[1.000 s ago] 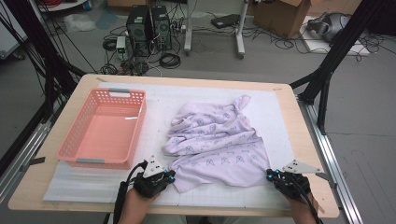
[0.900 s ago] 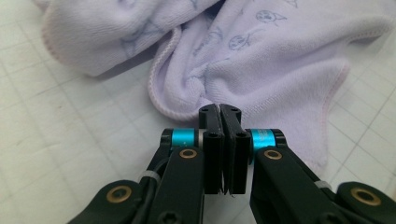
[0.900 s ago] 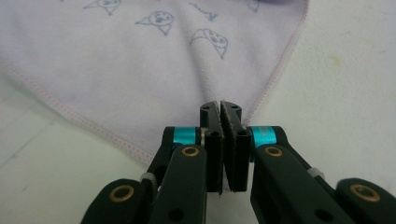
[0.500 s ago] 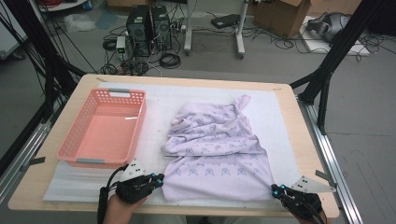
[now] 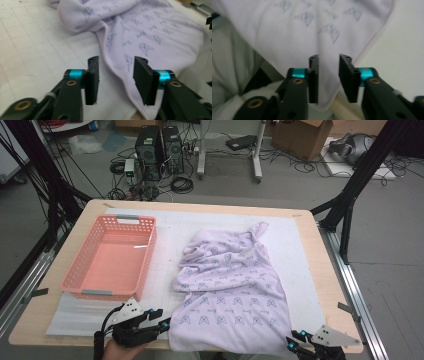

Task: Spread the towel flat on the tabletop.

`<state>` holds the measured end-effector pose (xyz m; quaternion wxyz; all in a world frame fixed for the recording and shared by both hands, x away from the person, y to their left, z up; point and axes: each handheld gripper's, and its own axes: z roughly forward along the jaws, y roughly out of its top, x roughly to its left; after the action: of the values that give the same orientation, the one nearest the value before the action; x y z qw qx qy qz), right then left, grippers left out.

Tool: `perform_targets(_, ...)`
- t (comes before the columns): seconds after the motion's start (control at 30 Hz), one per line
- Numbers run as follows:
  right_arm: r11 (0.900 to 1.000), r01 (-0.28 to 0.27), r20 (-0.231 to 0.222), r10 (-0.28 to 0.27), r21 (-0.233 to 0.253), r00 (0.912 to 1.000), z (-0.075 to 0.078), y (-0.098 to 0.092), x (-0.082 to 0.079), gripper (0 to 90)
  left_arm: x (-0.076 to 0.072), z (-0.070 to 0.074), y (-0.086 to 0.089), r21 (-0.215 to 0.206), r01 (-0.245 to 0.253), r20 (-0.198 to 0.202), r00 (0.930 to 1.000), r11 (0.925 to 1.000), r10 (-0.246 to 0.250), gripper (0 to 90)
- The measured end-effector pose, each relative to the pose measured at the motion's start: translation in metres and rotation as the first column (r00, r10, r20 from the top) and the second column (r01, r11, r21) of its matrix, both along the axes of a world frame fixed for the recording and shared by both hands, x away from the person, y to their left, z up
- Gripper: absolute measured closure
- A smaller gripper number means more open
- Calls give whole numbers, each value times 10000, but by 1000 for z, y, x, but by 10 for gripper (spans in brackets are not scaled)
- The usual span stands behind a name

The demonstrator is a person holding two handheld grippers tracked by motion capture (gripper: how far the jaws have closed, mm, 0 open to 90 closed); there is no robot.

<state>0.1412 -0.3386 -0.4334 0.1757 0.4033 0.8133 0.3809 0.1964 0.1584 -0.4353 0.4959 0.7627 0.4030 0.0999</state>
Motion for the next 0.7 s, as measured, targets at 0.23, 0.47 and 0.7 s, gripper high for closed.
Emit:
perform_targets(0.23,9951,966,182,-962,-207,9952,-8,0,42,559,27,-8,-22,446,-210,-181,9996,9988,218,460)
perform_targets(0.47,9952,964,-100,-965,-162,9953,-15,11,67,682,33,-18,-48,1088,98,-163,9998,9940,-80,464)
perform_targets(0.7,9989,463,-354,-467,-109,9983,-12,13,55,853,26,-14,-47,1457,391,29,9992,9886,-399,860)
